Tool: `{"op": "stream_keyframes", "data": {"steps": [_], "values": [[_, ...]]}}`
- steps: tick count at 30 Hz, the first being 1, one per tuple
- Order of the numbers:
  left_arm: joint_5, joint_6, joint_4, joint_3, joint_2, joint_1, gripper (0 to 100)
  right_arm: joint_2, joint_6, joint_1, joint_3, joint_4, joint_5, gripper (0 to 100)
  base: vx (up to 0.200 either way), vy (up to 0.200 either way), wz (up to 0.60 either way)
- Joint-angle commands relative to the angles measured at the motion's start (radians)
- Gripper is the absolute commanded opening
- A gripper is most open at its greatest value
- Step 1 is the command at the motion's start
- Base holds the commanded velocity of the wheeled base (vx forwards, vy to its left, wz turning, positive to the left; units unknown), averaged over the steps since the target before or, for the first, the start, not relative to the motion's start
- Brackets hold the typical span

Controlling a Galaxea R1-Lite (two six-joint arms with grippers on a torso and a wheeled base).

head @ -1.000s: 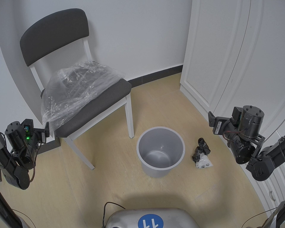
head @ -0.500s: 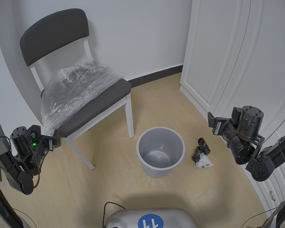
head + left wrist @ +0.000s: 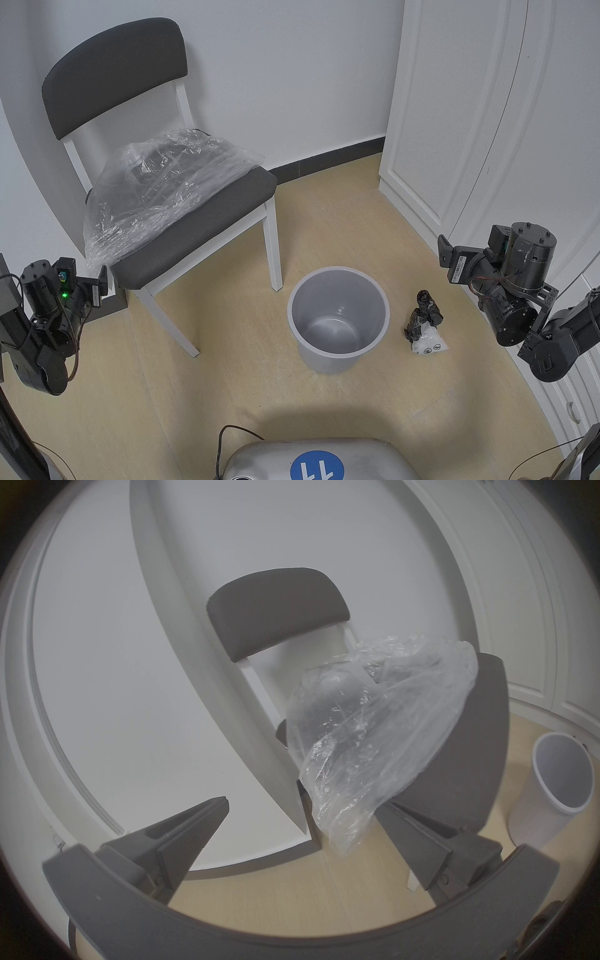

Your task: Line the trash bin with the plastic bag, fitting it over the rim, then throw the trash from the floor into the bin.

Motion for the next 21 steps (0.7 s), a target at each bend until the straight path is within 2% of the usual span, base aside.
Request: {"op": "stream_keyframes", "data": {"steps": [1, 7, 13, 21], "values": [[-0.008, -0.001, 0.001, -0.028, -0.006, 0.039, 100, -0.004, 0.0, 0.003, 0.0, 0.0, 0.0, 100, 0.0, 0.0, 0.0], [-0.01, -0.039, -0.001, -0.082, -0.018, 0.06, 100, -0.003, -0.001, 0.006, 0.0, 0.0, 0.0, 100, 0.0, 0.0, 0.0], [-0.011, -0.045, 0.016, -0.079, -0.056, 0.056, 100, -0.001, -0.001, 0.008, 0.001, 0.0, 0.0, 100, 0.0, 0.0, 0.0], [-0.013, -0.063, 0.032, -0.097, -0.015, 0.051, 100, 0.0, -0.001, 0.008, 0.003, 0.0, 0.0, 100, 0.0, 0.0, 0.0]]}}
